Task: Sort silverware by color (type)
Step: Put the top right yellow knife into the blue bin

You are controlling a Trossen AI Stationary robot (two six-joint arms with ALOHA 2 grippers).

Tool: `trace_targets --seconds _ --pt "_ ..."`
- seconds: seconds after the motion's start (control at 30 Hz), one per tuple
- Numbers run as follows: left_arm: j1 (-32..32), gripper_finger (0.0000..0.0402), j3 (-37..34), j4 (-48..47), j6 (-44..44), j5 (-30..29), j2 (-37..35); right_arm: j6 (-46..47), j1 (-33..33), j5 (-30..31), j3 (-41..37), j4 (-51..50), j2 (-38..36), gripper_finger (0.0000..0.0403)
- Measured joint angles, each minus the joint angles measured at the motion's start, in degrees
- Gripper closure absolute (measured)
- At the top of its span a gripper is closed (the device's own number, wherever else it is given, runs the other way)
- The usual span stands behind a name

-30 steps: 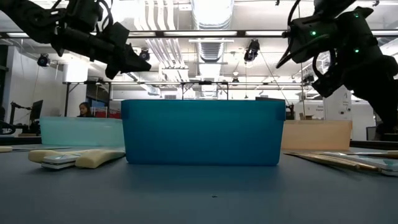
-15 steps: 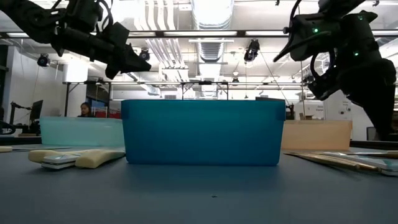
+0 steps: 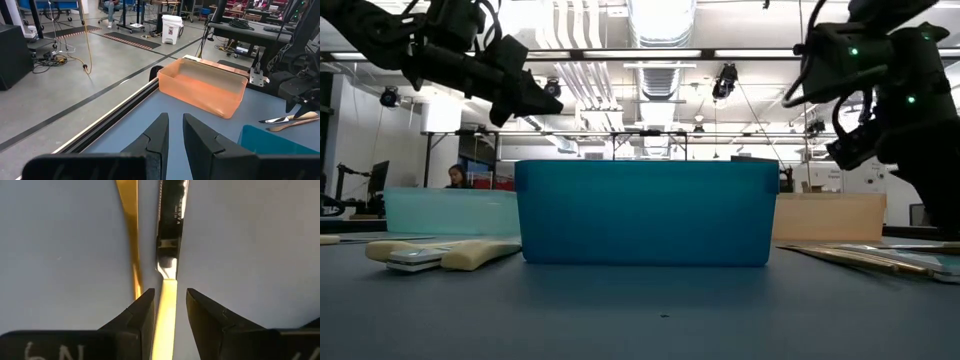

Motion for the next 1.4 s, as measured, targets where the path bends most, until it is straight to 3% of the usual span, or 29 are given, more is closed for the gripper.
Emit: trace_targets --seconds 0.4,0.73,1.1,1.4 --pt "0.02 0.0363 0.0 0.28 0.0 0.0 0.0 1.33 0.6 1.28 -5.45 5.63 -0.2 0.0302" --pt "0.01 0.0363 0.0 0.44 0.0 0.0 0.0 1.53 0.6 2.15 -5.63 6.18 -0.14 0.0372" --pt "0.01 0.0363 0.0 0.85 -0.01 0.0 0.0 3.65 0.58 2.46 -5.67 6.03 -2.08 0.0375" --pt "0.02 0.0363 0.0 0.97 -0.19 0.0 0.0 5.72 0.38 15.35 1.1 -0.77 -4.51 0.0375"
